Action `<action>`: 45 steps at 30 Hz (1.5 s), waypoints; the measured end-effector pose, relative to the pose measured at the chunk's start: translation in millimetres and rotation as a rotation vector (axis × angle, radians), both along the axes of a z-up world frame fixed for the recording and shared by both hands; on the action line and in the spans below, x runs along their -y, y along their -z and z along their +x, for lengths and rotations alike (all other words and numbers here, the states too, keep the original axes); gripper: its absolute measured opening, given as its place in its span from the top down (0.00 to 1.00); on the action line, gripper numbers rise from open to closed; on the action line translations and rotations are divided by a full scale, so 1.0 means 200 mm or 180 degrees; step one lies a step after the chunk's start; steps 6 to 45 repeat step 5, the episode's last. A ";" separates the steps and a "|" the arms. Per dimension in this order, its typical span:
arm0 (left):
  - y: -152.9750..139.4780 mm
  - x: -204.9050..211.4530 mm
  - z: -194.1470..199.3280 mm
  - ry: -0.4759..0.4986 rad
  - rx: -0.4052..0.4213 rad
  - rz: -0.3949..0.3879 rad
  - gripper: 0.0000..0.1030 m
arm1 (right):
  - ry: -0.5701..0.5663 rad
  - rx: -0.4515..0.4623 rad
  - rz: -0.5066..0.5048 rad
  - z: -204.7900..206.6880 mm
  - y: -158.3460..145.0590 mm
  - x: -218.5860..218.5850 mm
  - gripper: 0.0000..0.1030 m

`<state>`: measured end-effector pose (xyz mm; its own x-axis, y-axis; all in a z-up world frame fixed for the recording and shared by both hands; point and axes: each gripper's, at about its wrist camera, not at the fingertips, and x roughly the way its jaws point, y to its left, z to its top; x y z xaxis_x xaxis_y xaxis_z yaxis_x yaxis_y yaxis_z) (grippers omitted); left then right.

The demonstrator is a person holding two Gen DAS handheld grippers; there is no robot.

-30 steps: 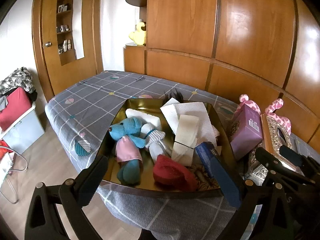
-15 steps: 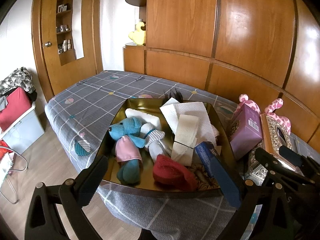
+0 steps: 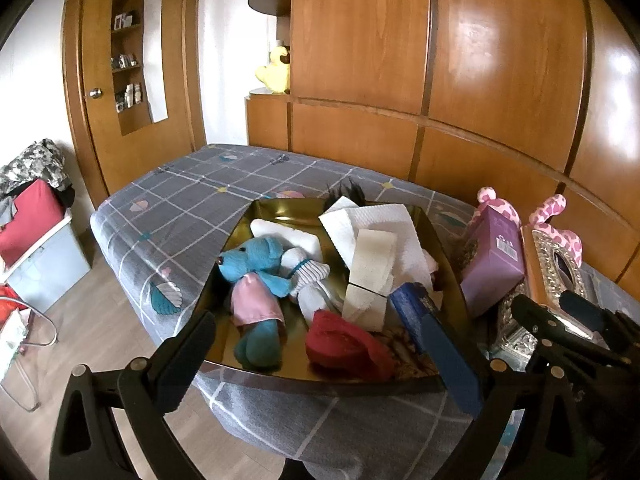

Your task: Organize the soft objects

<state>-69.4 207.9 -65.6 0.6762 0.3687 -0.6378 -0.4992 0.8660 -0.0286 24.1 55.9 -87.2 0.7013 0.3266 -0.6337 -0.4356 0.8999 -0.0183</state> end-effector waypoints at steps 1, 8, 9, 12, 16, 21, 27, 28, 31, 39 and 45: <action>0.00 0.00 0.00 -0.0009 0.0009 0.0017 0.01 | 0.0004 0.0000 0.0003 0.00 0.00 0.00 0.34; -0.01 0.00 -0.01 -0.0027 0.0048 0.0060 0.00 | 0.0034 0.0028 0.0043 0.00 -0.01 0.03 0.34; -0.01 0.00 -0.01 -0.0027 0.0048 0.0060 0.00 | 0.0034 0.0028 0.0043 0.00 -0.01 0.03 0.34; -0.01 0.00 -0.01 -0.0027 0.0048 0.0060 0.00 | 0.0034 0.0028 0.0043 0.00 -0.01 0.03 0.34; -0.01 0.00 -0.01 -0.0027 0.0048 0.0060 0.00 | 0.0034 0.0028 0.0043 0.00 -0.01 0.03 0.34; -0.01 0.00 -0.01 -0.0027 0.0048 0.0060 0.00 | 0.0034 0.0028 0.0043 0.00 -0.01 0.03 0.34; -0.01 0.00 -0.01 -0.0027 0.0048 0.0060 0.00 | 0.0034 0.0028 0.0043 0.00 -0.01 0.03 0.34; -0.01 0.00 -0.01 -0.0027 0.0048 0.0060 0.00 | 0.0034 0.0028 0.0043 0.00 -0.01 0.03 0.34; -0.01 0.00 -0.01 -0.0027 0.0048 0.0060 0.00 | 0.0034 0.0028 0.0043 0.00 -0.01 0.03 0.34; -0.01 0.00 -0.01 -0.0027 0.0048 0.0060 0.00 | 0.0034 0.0028 0.0043 0.00 -0.01 0.03 0.34; -0.01 0.00 -0.01 -0.0027 0.0048 0.0060 0.00 | 0.0034 0.0028 0.0043 0.00 -0.01 0.03 0.34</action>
